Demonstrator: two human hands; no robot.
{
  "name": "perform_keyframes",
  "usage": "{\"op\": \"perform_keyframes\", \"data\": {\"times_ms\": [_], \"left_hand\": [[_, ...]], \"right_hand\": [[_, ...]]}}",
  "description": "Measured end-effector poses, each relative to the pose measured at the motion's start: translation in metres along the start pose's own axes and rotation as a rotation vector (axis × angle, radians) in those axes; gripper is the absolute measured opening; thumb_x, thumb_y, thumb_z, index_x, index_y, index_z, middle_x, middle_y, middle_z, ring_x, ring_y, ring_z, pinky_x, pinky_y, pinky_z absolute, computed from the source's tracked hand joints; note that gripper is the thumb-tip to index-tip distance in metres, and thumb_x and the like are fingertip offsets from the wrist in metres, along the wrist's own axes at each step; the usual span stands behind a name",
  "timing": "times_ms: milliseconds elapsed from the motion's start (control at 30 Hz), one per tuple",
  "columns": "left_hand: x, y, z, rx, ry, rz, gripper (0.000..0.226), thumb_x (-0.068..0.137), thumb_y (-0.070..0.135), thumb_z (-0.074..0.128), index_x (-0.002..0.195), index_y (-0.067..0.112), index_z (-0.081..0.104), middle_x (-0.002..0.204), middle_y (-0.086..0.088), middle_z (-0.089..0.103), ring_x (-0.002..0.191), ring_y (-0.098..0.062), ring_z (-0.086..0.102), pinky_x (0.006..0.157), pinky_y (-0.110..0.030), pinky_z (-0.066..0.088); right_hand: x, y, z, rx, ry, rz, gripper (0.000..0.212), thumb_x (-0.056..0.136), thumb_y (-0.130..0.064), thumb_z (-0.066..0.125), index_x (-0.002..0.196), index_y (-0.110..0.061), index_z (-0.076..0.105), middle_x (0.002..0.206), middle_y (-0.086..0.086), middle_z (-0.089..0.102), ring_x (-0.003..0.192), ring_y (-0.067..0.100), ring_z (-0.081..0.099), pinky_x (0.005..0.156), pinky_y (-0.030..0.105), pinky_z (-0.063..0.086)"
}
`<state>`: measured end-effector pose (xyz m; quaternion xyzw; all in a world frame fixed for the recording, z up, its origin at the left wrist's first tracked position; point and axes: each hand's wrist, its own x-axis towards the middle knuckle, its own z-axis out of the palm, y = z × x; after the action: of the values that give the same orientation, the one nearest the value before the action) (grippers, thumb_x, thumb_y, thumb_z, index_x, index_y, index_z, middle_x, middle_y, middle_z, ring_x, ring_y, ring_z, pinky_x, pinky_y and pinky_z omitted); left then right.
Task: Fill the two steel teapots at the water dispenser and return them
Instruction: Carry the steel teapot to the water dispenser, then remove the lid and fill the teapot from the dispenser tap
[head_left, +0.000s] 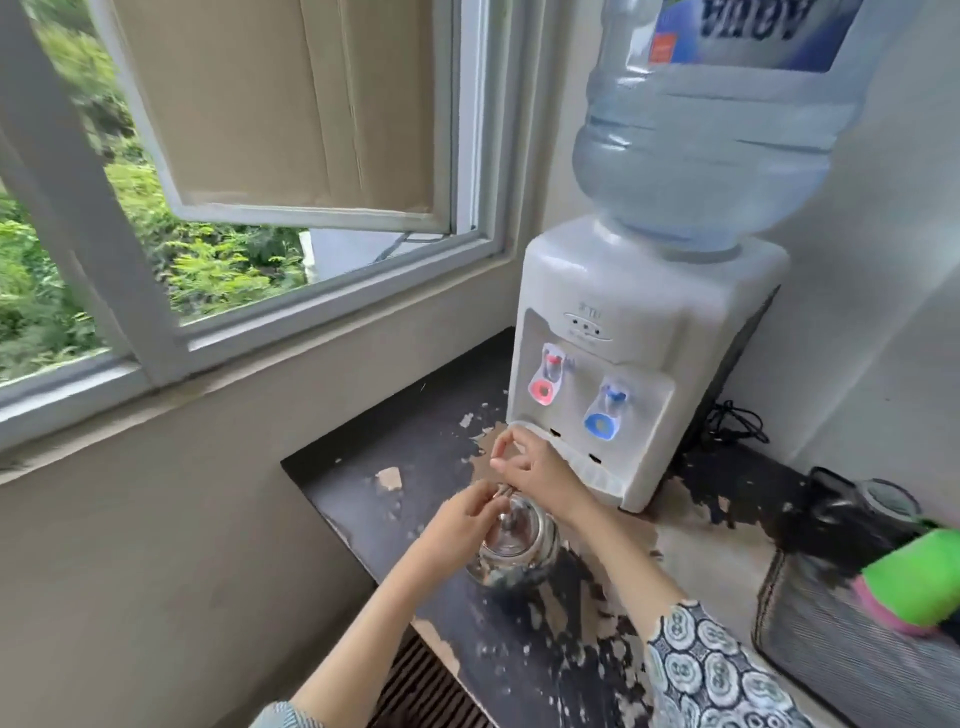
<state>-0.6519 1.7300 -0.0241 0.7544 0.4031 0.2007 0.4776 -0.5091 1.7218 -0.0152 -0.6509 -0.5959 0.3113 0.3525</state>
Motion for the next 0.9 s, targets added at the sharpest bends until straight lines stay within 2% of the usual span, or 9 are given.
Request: {"op": "perform_keyframes", "data": {"times_ms": [133,233,300,400,533,633,733,833,900], "left_hand": [[0.045,-0.021,-0.017,-0.088,-0.038,0.02,0.024,0.097,0.023,0.044,0.074,0.031,0.046,0.064,0.015,0.046,0.053,0.003,0.046,0.052,-0.011,0.035],[0.071,-0.034,-0.029,-0.17,-0.065,0.025,0.028,0.097,0.022,0.043,0.071,0.032,0.045,0.059,0.014,0.046,0.049,0.005,0.045,0.054,-0.014,0.035],[0.083,-0.044,-0.036,-0.196,-0.086,0.013,0.029,0.097,0.022,0.043,0.071,0.031,0.047,0.055,0.017,0.051,0.051,0.005,0.045,0.058,-0.021,0.036],[0.098,-0.057,-0.046,-0.265,-0.145,-0.009,0.028,0.097,0.02,0.043,0.072,0.032,0.051,0.053,0.025,0.056,0.054,0.007,0.048,0.059,-0.015,0.038],[0.119,-0.07,-0.062,-0.312,-0.236,-0.045,0.036,0.095,0.019,0.046,0.061,0.029,0.05,0.048,0.019,0.049,0.049,0.001,0.041,0.056,-0.019,0.035],[0.127,-0.075,-0.072,-0.295,-0.325,0.002,0.033,0.096,0.018,0.046,0.063,0.024,0.05,0.049,0.014,0.046,0.047,0.0,0.037,0.049,-0.014,0.031],[0.126,-0.08,-0.077,-0.274,-0.391,0.04,0.031,0.096,0.019,0.046,0.065,0.019,0.048,0.051,0.011,0.05,0.048,0.0,0.041,0.051,-0.012,0.033],[0.132,-0.085,-0.08,-0.295,-0.422,0.019,0.029,0.095,0.021,0.046,0.067,0.016,0.049,0.054,0.01,0.053,0.05,-0.003,0.044,0.054,-0.015,0.036],[0.14,-0.09,-0.082,-0.305,-0.41,0.003,0.028,0.095,0.023,0.047,0.071,0.009,0.05,0.061,0.004,0.054,0.056,-0.008,0.045,0.058,-0.023,0.037]], "right_hand": [[0.052,0.014,0.005,-0.007,0.036,0.046,0.008,0.087,-0.022,0.055,0.085,-0.026,0.048,0.051,0.0,0.049,0.055,0.019,0.049,0.066,0.046,0.051],[0.084,0.018,0.009,-0.023,0.03,0.085,0.014,0.086,-0.021,0.054,0.078,-0.03,0.046,0.039,-0.011,0.046,0.038,0.002,0.037,0.051,0.024,0.036],[0.1,0.019,0.014,-0.049,0.024,0.136,0.014,0.084,-0.022,0.054,0.077,-0.032,0.047,0.039,-0.012,0.046,0.038,0.001,0.038,0.052,0.023,0.036],[0.117,0.021,0.021,-0.073,0.007,0.207,0.007,0.084,-0.026,0.052,0.08,-0.031,0.048,0.04,-0.011,0.048,0.04,0.0,0.039,0.054,0.023,0.038],[0.127,0.022,0.032,-0.073,0.13,0.268,0.003,0.083,-0.027,0.053,0.082,-0.029,0.051,0.047,-0.004,0.048,0.048,0.01,0.042,0.059,0.03,0.042],[0.125,0.021,0.041,-0.015,0.255,0.282,0.007,0.087,-0.023,0.054,0.081,-0.026,0.051,0.047,-0.01,0.049,0.046,0.003,0.04,0.055,0.021,0.038],[0.114,0.027,0.057,0.07,0.461,0.317,0.006,0.092,-0.027,0.05,0.087,-0.026,0.053,0.071,-0.017,0.057,0.066,-0.006,0.052,0.065,0.008,0.041],[0.098,0.036,0.09,0.173,0.735,0.37,0.013,0.097,-0.029,0.039,0.095,-0.025,0.051,0.091,-0.009,0.058,0.083,-0.005,0.053,0.074,0.01,0.039],[0.089,0.044,0.114,0.178,0.792,0.437,0.015,0.097,-0.026,0.037,0.106,-0.029,0.05,0.106,-0.006,0.058,0.098,0.003,0.054,0.086,0.014,0.04]]}}
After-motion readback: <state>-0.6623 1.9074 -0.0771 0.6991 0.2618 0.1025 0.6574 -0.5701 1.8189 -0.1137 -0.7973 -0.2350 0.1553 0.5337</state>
